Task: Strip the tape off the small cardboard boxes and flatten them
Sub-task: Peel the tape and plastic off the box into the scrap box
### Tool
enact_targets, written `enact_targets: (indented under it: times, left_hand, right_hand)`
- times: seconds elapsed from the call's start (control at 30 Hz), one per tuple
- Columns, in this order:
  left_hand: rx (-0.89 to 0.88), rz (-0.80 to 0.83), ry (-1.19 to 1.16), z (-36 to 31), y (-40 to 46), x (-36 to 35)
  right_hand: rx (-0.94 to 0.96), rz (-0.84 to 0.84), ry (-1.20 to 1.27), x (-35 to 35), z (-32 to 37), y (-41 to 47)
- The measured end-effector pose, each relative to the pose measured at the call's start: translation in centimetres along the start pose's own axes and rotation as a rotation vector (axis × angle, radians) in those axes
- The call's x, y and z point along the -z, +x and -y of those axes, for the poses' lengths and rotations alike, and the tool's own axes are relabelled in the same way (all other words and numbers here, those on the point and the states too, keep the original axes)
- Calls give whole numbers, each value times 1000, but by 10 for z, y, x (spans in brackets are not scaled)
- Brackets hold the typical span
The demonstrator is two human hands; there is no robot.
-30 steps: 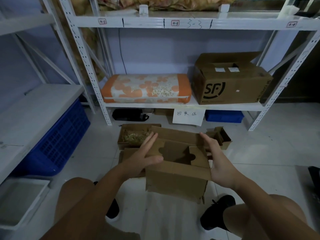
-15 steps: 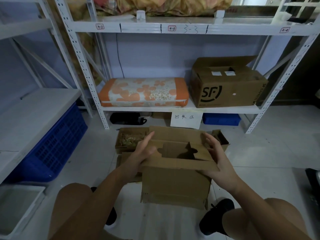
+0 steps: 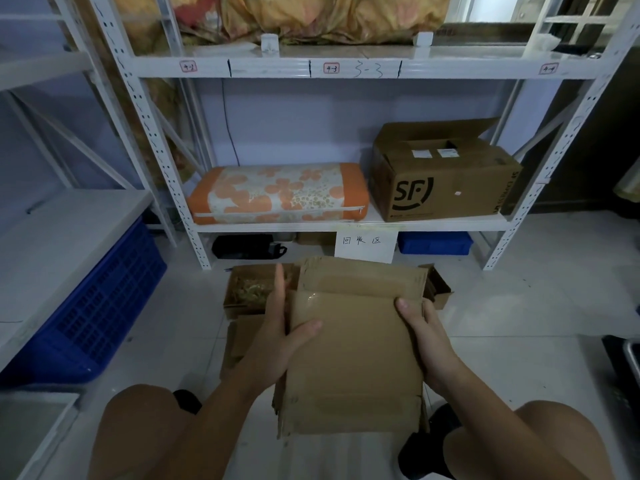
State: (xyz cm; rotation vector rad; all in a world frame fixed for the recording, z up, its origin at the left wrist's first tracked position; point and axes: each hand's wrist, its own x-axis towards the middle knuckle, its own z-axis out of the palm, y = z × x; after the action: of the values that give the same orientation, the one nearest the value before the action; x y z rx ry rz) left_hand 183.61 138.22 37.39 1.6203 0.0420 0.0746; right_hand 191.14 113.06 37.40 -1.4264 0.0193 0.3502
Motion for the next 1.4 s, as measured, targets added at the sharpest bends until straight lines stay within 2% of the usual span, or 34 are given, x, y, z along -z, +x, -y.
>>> enact_targets:
  times: [0.17, 0.47, 0.6, 0.73, 0.87, 1.07, 1.27, 1.4]
  left_hand:
    - [122, -181, -187, -6, 9, -3]
    - [207, -215, -146, -2, 2, 10]
    - [181, -261, -75, -1, 2, 10]
    - [148, -272, -41, 4, 1, 11]
    - [107, -154, -75, 6, -2, 14]
    - [152, 72, 115, 8, 2, 42]
    - [326, 428, 380, -6, 10, 66]
    - [371, 549, 344, -23, 11, 63]
  right_hand:
    - [-70, 226, 37, 2, -1, -9]
    - [-211, 245, 150, 9, -8, -8]
    - [-139, 224, 28, 9, -14, -9]
    - [81, 171, -314, 7, -19, -9]
    - [196, 271, -405, 13, -21, -9]
    - [208, 298, -446, 22, -12, -12]
    - [204, 400, -541, 25, -5, -13]
    - [192, 439, -554, 29, -5, -13]
